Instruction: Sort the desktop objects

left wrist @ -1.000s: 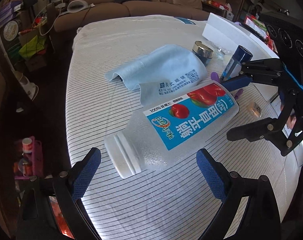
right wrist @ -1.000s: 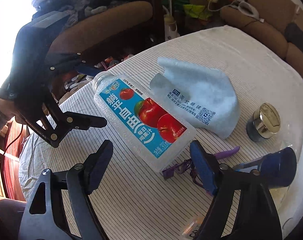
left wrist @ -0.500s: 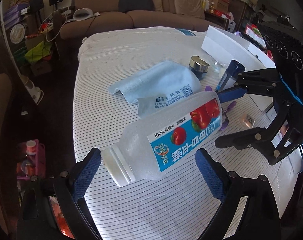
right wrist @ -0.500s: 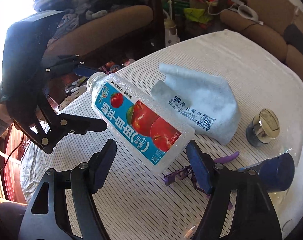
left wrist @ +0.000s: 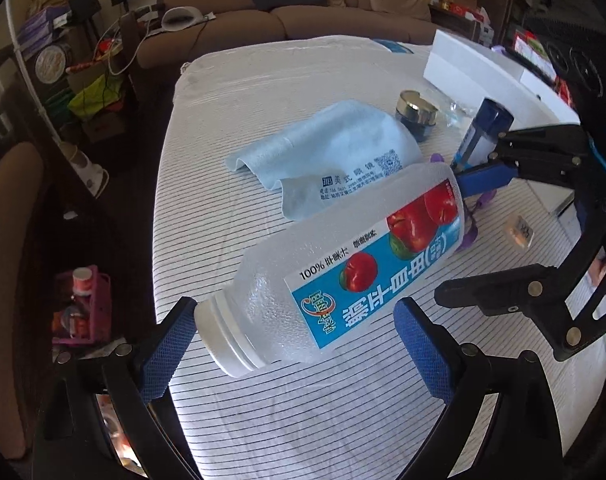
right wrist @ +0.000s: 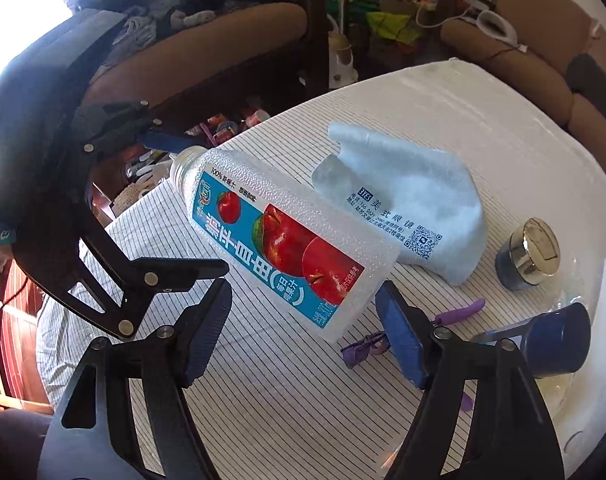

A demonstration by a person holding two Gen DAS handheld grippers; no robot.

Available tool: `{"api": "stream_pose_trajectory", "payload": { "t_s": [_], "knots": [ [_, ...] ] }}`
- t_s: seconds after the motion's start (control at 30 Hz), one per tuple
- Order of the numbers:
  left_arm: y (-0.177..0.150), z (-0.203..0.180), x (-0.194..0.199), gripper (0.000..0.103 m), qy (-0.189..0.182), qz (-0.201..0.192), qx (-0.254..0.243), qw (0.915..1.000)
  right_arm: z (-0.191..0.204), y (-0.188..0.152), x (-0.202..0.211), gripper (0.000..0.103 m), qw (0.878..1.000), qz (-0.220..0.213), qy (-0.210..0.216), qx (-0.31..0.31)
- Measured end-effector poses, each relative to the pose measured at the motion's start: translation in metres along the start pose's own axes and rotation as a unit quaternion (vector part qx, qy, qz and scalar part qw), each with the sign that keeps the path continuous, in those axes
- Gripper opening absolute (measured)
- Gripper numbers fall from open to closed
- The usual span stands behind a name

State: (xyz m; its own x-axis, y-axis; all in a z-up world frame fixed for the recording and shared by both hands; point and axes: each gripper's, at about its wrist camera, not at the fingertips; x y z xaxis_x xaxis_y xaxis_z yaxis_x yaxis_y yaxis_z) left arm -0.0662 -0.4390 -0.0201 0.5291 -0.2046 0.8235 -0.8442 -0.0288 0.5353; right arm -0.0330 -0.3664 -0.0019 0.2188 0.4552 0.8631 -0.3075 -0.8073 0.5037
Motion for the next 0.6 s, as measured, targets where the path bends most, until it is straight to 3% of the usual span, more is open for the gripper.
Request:
{"api": "stream_pose_trajectory", "payload": {
  "t_s": [0.07,0.13,0.17,0.2,0.27,0.33,0.47,0.6],
  "knots": [
    [0.001,-0.004,0.011,0.099,-0.005,-0.006,-0.003,1.0,-0.005,0.0,0.011,0.073,1.0,-0.018,0.007,-0.014],
    [0.002,-0.016,0.026,0.09,-0.033,-0.008,-0.012,0.9994,-0.007,0.002,0.026,0.073,0.999,-0.039,0.013,-0.021],
    [0.003,-0.028,0.035,0.09,-0.041,-0.012,-0.021,0.9989,-0.006,0.004,0.034,0.059,0.998,-0.054,0.034,-0.022],
    [0.005,-0.043,0.043,0.09,-0.037,-0.021,-0.037,0.9984,-0.003,0.007,0.041,0.048,0.996,-0.066,0.053,-0.023],
    [0.007,-0.068,0.055,0.09,-0.008,-0.029,-0.072,0.9969,0.01,0.015,0.055,0.048,0.996,-0.071,0.053,-0.01],
    [0.007,-0.076,0.063,0.09,0.009,-0.029,-0.078,0.9965,0.017,0.021,0.065,0.048,0.998,-0.057,0.033,-0.005],
    [-0.004,-0.044,0.073,0.091,0.021,-0.016,-0.047,0.9986,0.009,0.012,0.084,0.049,0.999,-0.049,0.006,-0.005],
    [-0.022,0.01,0.054,0.091,0.053,0.014,0.012,0.9984,0.003,0.0,0.079,0.057,0.999,-0.035,0.029,0.005]
  ]
}}
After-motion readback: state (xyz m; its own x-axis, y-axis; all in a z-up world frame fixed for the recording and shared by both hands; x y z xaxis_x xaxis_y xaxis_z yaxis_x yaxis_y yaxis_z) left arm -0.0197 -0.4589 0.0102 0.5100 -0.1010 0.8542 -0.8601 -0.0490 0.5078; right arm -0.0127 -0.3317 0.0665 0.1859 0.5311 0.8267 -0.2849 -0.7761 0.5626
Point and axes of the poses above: each gripper's, at about its wrist camera, not at the fingertips, and x roughly against the way its jaws point, z to its left, y to its top, and after that the axes turned 15 degrees about x, right-handed
